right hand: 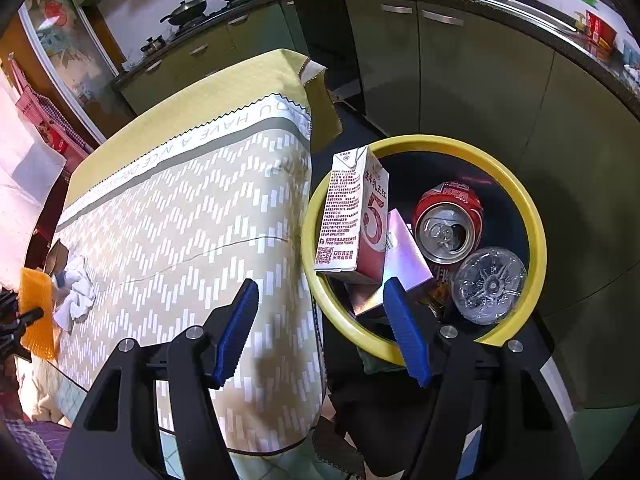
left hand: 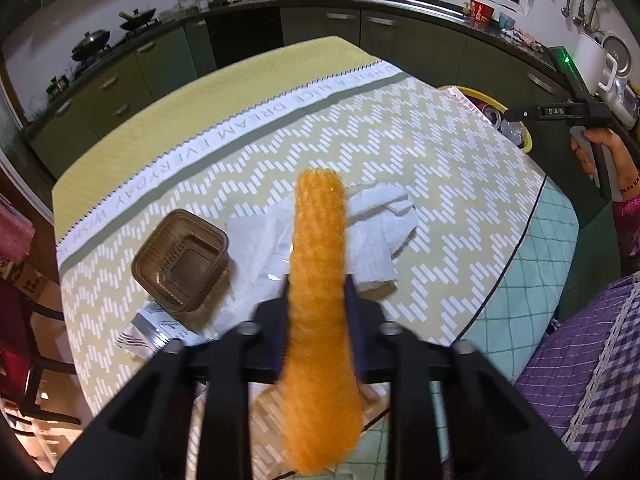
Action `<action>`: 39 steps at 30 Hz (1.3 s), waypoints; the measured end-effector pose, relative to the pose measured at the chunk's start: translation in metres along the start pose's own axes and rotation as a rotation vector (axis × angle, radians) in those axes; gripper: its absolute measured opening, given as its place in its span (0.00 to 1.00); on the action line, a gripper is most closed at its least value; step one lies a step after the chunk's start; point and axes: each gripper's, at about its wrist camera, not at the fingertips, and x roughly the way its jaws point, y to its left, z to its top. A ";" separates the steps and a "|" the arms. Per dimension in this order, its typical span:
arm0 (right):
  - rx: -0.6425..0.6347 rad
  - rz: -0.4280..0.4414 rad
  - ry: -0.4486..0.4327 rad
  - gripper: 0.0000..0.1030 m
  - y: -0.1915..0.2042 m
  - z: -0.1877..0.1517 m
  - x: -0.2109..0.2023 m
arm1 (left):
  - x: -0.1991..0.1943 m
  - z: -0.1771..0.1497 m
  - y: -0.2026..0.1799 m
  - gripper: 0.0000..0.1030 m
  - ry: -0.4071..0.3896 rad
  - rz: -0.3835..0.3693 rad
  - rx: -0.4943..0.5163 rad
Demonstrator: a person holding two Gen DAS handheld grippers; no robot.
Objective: Collect trash
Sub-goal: 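Carry the orange mesh sleeve over the yellow bin and open the left gripper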
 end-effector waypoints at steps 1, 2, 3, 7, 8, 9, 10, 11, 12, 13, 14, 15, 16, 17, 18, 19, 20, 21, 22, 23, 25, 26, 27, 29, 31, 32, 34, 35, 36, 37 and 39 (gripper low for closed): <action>0.001 0.002 0.000 0.63 0.000 0.000 0.000 | -0.003 0.000 -0.001 0.15 -0.007 0.008 0.003; 0.000 0.003 0.000 0.63 0.000 0.000 0.000 | -0.005 0.000 -0.002 0.13 -0.011 0.010 0.007; 0.000 0.004 0.000 0.63 0.000 -0.001 0.000 | -0.007 0.001 -0.002 0.13 -0.015 0.008 0.010; 0.005 0.009 -0.001 0.63 -0.003 -0.003 0.000 | -0.025 0.005 0.003 0.13 -0.039 -0.025 -0.011; 0.005 0.011 -0.001 0.63 -0.004 -0.003 0.000 | -0.031 0.007 0.007 0.15 -0.046 -0.037 -0.024; 0.006 0.012 0.000 0.63 -0.004 -0.004 0.000 | -0.039 0.010 0.013 0.16 -0.058 -0.050 -0.041; 0.008 0.013 -0.001 0.63 -0.005 -0.005 0.001 | -0.044 0.012 0.016 0.16 -0.068 -0.057 -0.049; 0.010 0.014 0.000 0.63 -0.006 -0.006 0.001 | -0.050 0.015 0.019 0.16 -0.077 -0.063 -0.055; 0.011 0.016 0.000 0.63 -0.006 -0.007 0.001 | -0.054 0.017 0.019 0.15 -0.080 -0.067 -0.054; 0.013 0.016 -0.002 0.63 -0.007 -0.008 0.001 | -0.060 0.021 0.019 0.15 -0.088 -0.067 -0.042; 0.015 0.016 -0.004 0.63 -0.007 -0.008 0.000 | -0.063 0.024 0.017 0.14 -0.093 -0.066 -0.034; 0.018 0.015 -0.008 0.63 -0.008 -0.009 -0.002 | -0.066 0.029 0.015 0.14 -0.097 -0.070 -0.025; 0.023 0.015 -0.016 0.63 -0.010 -0.010 -0.005 | -0.068 0.035 0.011 0.14 -0.101 -0.085 -0.014; 0.028 0.014 -0.022 0.63 -0.012 -0.011 -0.008 | -0.071 0.043 0.006 0.14 -0.105 -0.104 0.001; 0.034 0.012 -0.032 0.63 -0.014 -0.012 -0.012 | -0.072 0.049 0.003 0.14 -0.108 -0.116 0.012; 0.038 0.010 -0.039 0.63 -0.016 -0.013 -0.016 | -0.072 0.061 -0.006 0.14 -0.112 -0.141 0.040; 0.046 0.005 -0.050 0.63 -0.020 -0.016 -0.022 | -0.072 0.069 -0.012 0.14 -0.114 -0.156 0.059; 0.055 0.000 -0.059 0.63 -0.023 -0.018 -0.027 | -0.071 0.078 -0.022 0.14 -0.115 -0.176 0.084; 0.065 -0.009 -0.070 0.63 -0.028 -0.021 -0.033 | -0.068 0.091 -0.035 0.14 -0.113 -0.205 0.122; 0.075 -0.015 -0.080 0.63 -0.032 -0.024 -0.039 | -0.063 0.104 -0.050 0.14 -0.109 -0.236 0.159; 0.102 -0.031 -0.102 0.64 -0.045 -0.032 -0.052 | -0.052 0.128 -0.079 0.14 -0.102 -0.285 0.226; 0.114 -0.037 -0.110 0.65 -0.050 -0.035 -0.056 | -0.046 0.138 -0.094 0.14 -0.104 -0.301 0.257; 0.131 -0.044 -0.121 0.65 -0.057 -0.040 -0.062 | -0.039 0.149 -0.110 0.14 -0.106 -0.317 0.285; 0.166 -0.060 -0.134 0.65 -0.072 -0.049 -0.071 | -0.019 0.174 -0.144 0.14 -0.100 -0.372 0.332; 0.203 -0.073 -0.143 0.65 -0.088 -0.060 -0.079 | 0.005 0.198 -0.178 0.15 -0.080 -0.432 0.350; 0.220 -0.077 -0.145 0.65 -0.096 -0.065 -0.081 | 0.018 0.209 -0.194 0.15 -0.066 -0.450 0.354; 0.247 -0.083 -0.150 0.65 -0.108 -0.073 -0.085 | 0.045 0.229 -0.221 0.15 -0.050 -0.465 0.360; 0.267 -0.084 -0.153 0.65 -0.117 -0.078 -0.088 | 0.059 0.241 -0.233 0.15 -0.040 -0.464 0.353; 0.279 -0.084 -0.155 0.65 -0.122 -0.082 -0.089 | 0.071 0.248 -0.243 0.15 -0.027 -0.464 0.343; 0.291 -0.084 -0.156 0.65 -0.128 -0.086 -0.090 | 0.089 0.260 -0.256 0.15 0.002 -0.469 0.325; 0.316 -0.084 -0.156 0.65 -0.140 -0.094 -0.092 | 0.116 0.277 -0.271 0.15 0.033 -0.453 0.296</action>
